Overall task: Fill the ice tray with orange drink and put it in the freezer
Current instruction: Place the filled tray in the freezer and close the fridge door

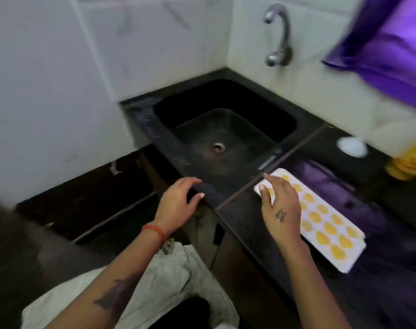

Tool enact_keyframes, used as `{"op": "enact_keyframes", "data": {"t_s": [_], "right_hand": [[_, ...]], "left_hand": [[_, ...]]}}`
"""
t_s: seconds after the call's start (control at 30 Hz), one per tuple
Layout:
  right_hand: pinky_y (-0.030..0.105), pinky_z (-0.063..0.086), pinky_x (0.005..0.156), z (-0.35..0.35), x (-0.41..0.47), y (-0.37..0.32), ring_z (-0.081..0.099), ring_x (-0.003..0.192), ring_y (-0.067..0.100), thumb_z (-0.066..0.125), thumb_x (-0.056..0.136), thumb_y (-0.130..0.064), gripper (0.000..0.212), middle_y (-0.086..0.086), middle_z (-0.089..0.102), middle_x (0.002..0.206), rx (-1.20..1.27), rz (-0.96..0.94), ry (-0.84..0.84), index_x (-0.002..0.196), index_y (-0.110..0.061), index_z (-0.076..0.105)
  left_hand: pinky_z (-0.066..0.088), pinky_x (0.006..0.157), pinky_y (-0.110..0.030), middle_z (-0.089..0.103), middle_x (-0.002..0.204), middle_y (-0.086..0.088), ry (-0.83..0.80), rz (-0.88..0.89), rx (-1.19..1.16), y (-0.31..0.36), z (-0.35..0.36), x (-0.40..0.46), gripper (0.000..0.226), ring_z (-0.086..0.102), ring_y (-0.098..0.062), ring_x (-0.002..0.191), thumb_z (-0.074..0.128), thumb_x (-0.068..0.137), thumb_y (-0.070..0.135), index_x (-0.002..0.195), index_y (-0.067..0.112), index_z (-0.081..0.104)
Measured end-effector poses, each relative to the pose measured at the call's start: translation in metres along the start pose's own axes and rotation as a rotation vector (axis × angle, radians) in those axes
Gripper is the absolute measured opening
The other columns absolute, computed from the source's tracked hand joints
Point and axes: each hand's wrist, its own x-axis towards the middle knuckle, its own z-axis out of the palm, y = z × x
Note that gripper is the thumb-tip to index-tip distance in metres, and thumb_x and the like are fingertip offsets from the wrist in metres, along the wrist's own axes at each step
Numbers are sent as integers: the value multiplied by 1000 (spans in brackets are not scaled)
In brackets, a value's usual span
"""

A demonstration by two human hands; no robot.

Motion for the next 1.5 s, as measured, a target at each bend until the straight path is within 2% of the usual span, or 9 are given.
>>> {"op": "enact_keyframes", "data": {"t_s": [0.17,0.37,0.47,0.63,0.8,1.0,1.27,1.43,1.5], "right_hand": [[27,42,96,75,-51,-72,59,110,22,60,90,-12,27,9,65,116,143,-398,-241,116,-8,66],[28,40,97,177,-125,-106,52,121,24,48,97,-30,36,8,56,131,-172,-523,-1136,129,-15,55],[29,39,99,217,-178,-121,46,127,26,46,96,-36,45,10,47,141,-404,-532,-1384,137,-18,46],[40,26,114,251,-284,-148,28,140,25,38,96,-49,60,6,26,155,-699,-690,-1498,148,-21,26],[53,9,115,265,-391,-192,3,147,22,26,95,-59,64,-3,2,160,-835,-989,-1533,150,-31,10],[61,-1,112,269,-493,-260,-12,146,27,23,93,-63,72,2,-9,160,-837,-1520,-1514,150,-29,-4],[61,-2,112,278,-593,-366,-14,145,29,31,91,-64,78,5,-12,159,-506,-1816,-1532,150,-29,-5],[57,6,115,247,-653,-441,-4,147,28,50,88,-56,83,5,-1,160,-84,-1697,-1806,150,-29,2],[43,16,117,228,-676,-469,10,146,27,58,88,-45,83,8,12,159,208,-1612,-1914,151,-21,8]], "left_hand": [[40,100,-30,56,131,-4,-28,-340,51,-73,-32,-100,41,52,-20,120,60,89,28,127,16,54],[39,101,-33,53,134,-8,-224,-797,84,-156,-56,-247,46,49,-25,123,56,90,32,133,17,47],[39,102,-36,51,136,-9,-251,-995,67,-185,-69,-334,48,48,-27,124,56,90,32,134,17,44],[39,103,-39,41,144,-7,-237,-1199,48,-204,-88,-474,56,43,-28,128,56,90,34,140,19,36],[32,109,-46,23,154,-7,-173,-1387,-17,-202,-100,-596,71,30,-31,137,55,89,38,148,18,20],[18,112,-59,-5,160,-1,226,-1734,-105,-179,-112,-702,87,5,-35,145,54,87,47,151,23,0],[16,112,-60,-9,160,-4,574,-1995,-118,-151,-129,-780,93,3,-37,145,54,87,52,150,23,-9],[14,111,-62,-7,160,-2,801,-2085,-118,-136,-148,-790,93,2,-35,145,56,86,51,150,25,-6],[15,111,-63,-4,160,-2,895,-2092,-106,-134,-153,-790,93,4,-35,145,57,85,50,150,26,-5]]}}
